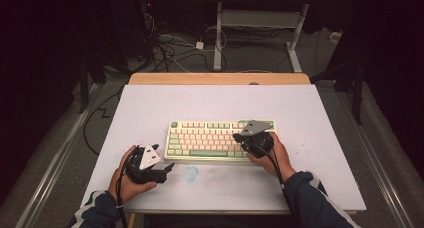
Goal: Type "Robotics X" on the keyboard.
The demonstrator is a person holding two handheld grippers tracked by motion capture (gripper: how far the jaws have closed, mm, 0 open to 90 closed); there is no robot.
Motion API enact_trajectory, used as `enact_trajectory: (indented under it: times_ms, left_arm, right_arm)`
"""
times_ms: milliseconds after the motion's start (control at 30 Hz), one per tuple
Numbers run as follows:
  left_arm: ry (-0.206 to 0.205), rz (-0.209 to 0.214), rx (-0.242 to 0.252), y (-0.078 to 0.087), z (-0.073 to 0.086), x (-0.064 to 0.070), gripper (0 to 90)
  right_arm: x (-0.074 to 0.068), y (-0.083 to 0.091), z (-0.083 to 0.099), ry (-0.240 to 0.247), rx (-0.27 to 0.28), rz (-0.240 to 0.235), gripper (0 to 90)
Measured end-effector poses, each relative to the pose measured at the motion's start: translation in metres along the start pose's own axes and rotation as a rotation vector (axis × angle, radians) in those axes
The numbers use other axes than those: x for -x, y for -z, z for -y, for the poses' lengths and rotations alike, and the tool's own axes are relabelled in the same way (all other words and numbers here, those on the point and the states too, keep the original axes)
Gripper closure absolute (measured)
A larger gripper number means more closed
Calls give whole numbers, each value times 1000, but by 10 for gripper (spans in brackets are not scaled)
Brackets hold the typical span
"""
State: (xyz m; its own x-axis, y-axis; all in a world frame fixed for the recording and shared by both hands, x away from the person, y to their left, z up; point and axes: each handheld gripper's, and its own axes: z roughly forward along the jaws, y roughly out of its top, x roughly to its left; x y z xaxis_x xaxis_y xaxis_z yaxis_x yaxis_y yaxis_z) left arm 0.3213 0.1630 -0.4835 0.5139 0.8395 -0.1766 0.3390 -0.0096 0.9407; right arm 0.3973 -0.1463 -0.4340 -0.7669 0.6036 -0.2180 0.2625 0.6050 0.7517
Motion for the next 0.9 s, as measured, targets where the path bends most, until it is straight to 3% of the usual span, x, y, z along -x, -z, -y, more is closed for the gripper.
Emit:
enact_trajectory:
  times_ms: [367, 800, 867, 900]
  left_arm:
    - [3, 0, -7, -1, 0, 0, 187]
    - [-6, 7, -31, -3, 2, 0, 187]
    - [-4, 10, -33, -3, 2, 0, 187]
    - [-3, 9, -33, -3, 2, 0, 187]
  right_arm:
    - [-3, -25, -12, 16, -39, -6, 900]
    - [-1, -37, -18, 29, -79, 1, 900]
    - [-2, -38, -17, 29, -91, 0, 900]
    - [-1, -41, -17, 35, -123, -12, 900]
